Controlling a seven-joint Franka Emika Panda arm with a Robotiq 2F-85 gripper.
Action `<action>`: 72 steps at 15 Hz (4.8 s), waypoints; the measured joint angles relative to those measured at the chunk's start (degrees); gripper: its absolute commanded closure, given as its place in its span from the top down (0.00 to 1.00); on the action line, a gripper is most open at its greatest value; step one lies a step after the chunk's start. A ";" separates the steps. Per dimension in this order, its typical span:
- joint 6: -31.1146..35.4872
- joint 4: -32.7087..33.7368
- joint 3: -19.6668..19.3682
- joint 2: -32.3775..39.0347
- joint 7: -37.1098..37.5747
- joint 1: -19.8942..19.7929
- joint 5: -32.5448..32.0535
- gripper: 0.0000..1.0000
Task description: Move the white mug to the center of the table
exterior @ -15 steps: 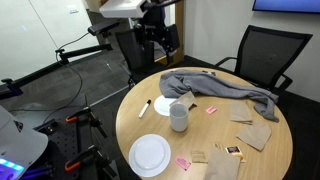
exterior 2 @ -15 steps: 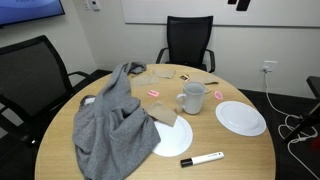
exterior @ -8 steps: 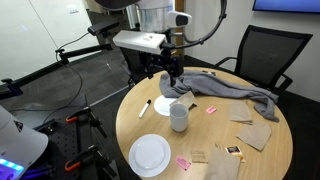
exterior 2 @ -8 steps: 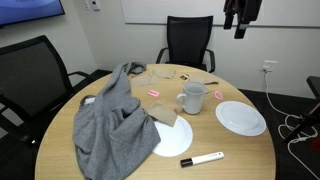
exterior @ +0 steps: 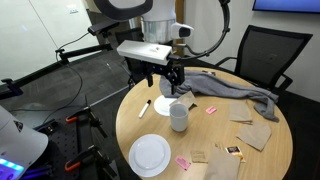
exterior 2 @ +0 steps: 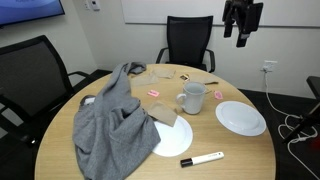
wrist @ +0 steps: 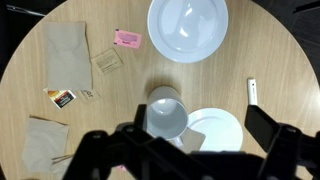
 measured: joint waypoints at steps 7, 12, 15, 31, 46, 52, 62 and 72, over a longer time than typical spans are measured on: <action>6.67 -0.06 0.82 2.88 0.00 0.02 -0.56 1.00; 14.86 0.65 1.97 8.76 0.00 -0.33 -0.51 1.00; 16.62 2.23 2.84 12.24 0.00 -1.53 -0.47 1.00; 16.69 16.15 5.29 28.53 0.00 -6.07 -2.27 1.00; 16.70 20.64 6.35 34.70 0.06 -6.06 -4.15 1.00; 16.70 23.03 6.35 37.41 0.07 -6.06 -4.32 0.51; 16.56 26.15 6.91 40.53 0.15 -6.02 -4.35 0.03; 16.06 29.91 5.59 41.81 0.72 -6.71 -4.35 0.03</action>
